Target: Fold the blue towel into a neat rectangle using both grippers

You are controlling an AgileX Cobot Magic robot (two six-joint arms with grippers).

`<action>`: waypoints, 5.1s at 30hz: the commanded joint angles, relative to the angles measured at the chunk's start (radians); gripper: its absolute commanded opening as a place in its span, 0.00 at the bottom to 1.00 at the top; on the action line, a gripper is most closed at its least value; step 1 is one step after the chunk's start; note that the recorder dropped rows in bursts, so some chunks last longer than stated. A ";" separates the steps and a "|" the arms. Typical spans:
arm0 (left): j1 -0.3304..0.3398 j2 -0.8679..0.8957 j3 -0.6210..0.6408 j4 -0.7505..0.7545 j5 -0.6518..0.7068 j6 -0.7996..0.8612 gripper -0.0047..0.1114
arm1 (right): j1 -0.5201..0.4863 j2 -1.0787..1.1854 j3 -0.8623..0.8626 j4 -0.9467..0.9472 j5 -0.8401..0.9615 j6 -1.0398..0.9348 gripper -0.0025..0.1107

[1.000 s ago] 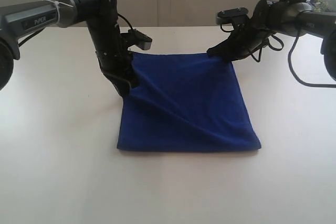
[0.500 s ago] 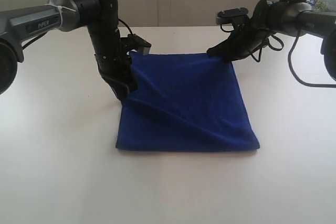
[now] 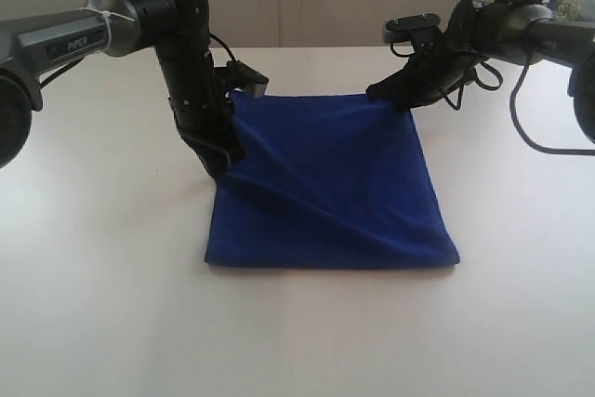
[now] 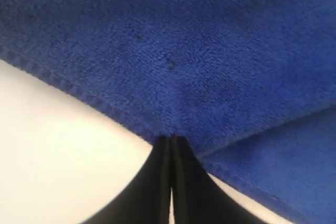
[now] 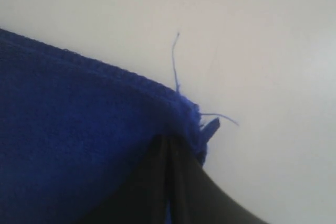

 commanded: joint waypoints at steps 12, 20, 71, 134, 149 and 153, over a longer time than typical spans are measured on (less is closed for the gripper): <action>0.000 0.015 0.006 -0.007 0.095 -0.023 0.04 | -0.003 0.009 -0.003 -0.104 0.007 0.084 0.02; 0.000 0.015 0.006 -0.007 0.095 -0.023 0.04 | -0.003 0.009 -0.003 -0.104 -0.032 0.084 0.02; 0.000 -0.512 0.706 -0.307 -0.115 -0.156 0.04 | 0.083 -0.598 0.845 0.087 -0.062 0.029 0.02; -0.020 -0.575 0.991 -0.528 -0.619 0.102 0.04 | 0.081 -0.475 0.858 -0.216 -0.010 0.370 0.02; -0.107 -0.437 0.994 -0.492 -0.660 0.160 0.04 | 0.081 -0.543 0.832 -0.185 -0.014 0.370 0.02; -0.107 -0.437 0.994 -0.331 -0.579 0.081 0.04 | 0.118 -0.592 0.829 0.138 -0.036 0.083 0.02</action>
